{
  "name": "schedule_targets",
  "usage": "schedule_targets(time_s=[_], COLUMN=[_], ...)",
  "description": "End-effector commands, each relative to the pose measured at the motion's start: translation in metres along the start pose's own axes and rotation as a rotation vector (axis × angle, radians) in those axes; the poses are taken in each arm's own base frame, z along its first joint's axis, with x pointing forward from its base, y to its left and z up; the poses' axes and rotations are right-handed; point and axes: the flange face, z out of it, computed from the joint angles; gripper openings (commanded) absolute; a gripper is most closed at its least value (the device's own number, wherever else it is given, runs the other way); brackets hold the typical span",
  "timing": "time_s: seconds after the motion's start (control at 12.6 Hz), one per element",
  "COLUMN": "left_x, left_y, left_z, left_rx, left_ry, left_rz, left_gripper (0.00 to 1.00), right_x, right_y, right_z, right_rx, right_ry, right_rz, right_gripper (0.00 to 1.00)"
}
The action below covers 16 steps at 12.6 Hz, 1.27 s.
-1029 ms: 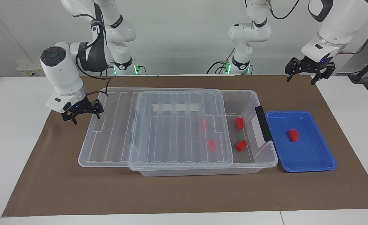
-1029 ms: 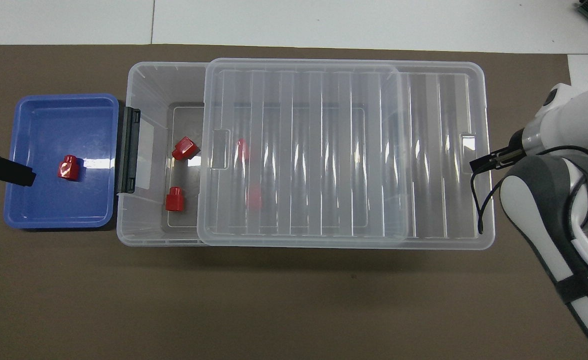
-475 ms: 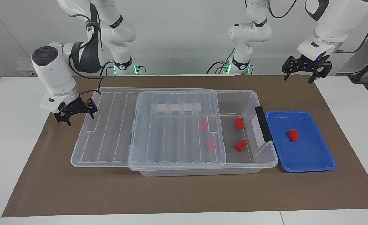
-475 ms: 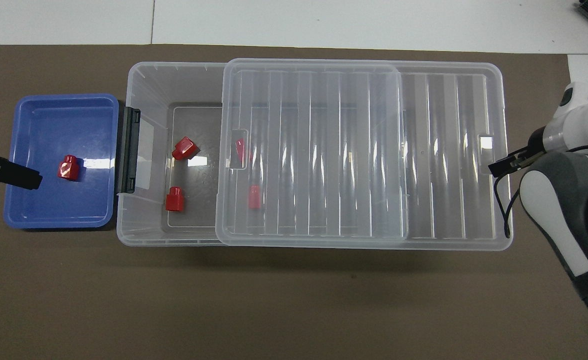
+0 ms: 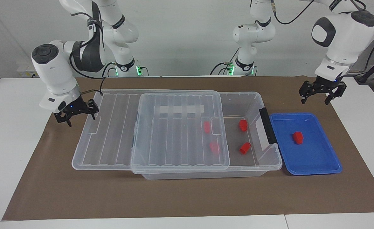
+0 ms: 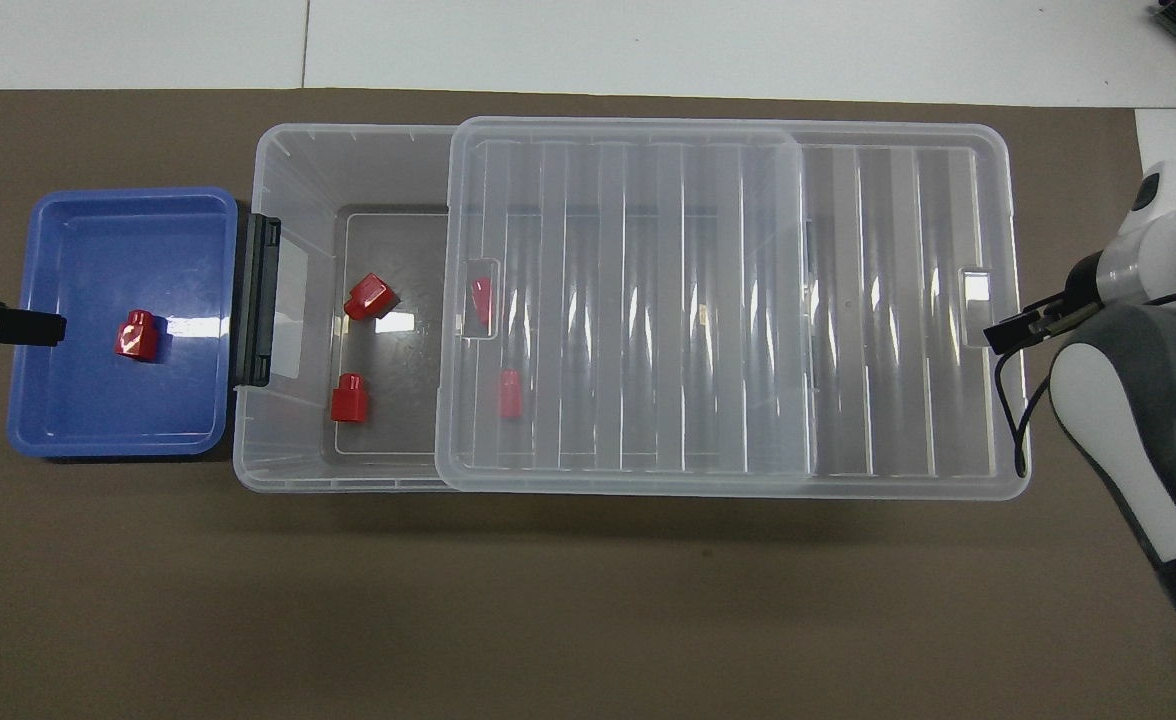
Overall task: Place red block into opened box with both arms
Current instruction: 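Release the lid with the right gripper while the left gripper reaches the block, then grasp the red block in the blue tray with the left gripper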
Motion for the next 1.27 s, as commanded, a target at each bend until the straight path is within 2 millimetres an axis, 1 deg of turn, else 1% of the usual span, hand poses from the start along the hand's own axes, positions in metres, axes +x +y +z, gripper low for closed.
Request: schedule_targets(time_s=[0.0, 0.08, 0.24, 0.32, 0.4, 0.55, 0.63, 0.71, 0.79, 0.95, 1.11, 1.19], left_x=[0.006, 0.007, 0.007, 0.006, 0.001, -0.010, -0.020, -0.025, -0.026, -0.026, -0.028, -0.027], left_y=[-0.011, -0.011, -0.011, -0.014, -0.020, -0.020, -0.030, -0.030, -0.029, -0.025, -0.022, -0.019], left_z=[0.055, 0.070, 0.078, 0.089, 0.107, 0.151, 0.164, 0.173, 0.175, 0.186, 0.199, 0.201], left_rx=[0.001, 0.004, 0.010, 0.014, 0.015, 0.015, 0.025, 0.026, 0.024, 0.019, 0.013, 0.011], left_ry=[0.009, 0.018, 0.041, 0.062, 0.057, 0.052, 0.073, 0.074, 0.068, 0.054, 0.033, 0.032], left_rz=[-0.019, -0.019, -0.027, -0.071, -0.124, -0.131, -0.146, -0.150, -0.159, -0.159, -0.155, -0.149], left_gripper=[1.00, 1.00, 1.00, 1.00, 1.00, 1.00, 1.00, 1.00, 1.00, 1.00, 1.00, 1.00], right_x=[-0.011, -0.012, -0.019, -0.019, -0.025, -0.027, -0.026, -0.027, -0.029, -0.031, -0.034, -0.034], right_y=[-0.006, -0.007, -0.012, -0.019, -0.021, -0.025, -0.026, -0.027, -0.029, -0.042, -0.044, -0.045], right_z=[-0.020, -0.024, -0.040, -0.048, -0.052, -0.056, -0.057, -0.061, -0.067, -0.082, -0.100, -0.116], right_rx=[-0.003, -0.002, 0.009, 0.026, 0.033, 0.062, 0.076, 0.078, 0.077, 0.109, 0.112, 0.113], right_ry=[0.003, 0.003, 0.009, 0.016, 0.002, -0.001, 0.005, 0.010, 0.017, 0.029, 0.047, 0.040], right_rz=[0.047, 0.070, 0.162, 0.204, 0.244, 0.336, 0.369, 0.413, 0.458, 0.525, 0.573, 0.574], right_gripper=[1.00, 1.00, 1.00, 1.00, 1.00, 1.00, 1.00, 1.00, 1.00, 1.00, 1.00, 1.00])
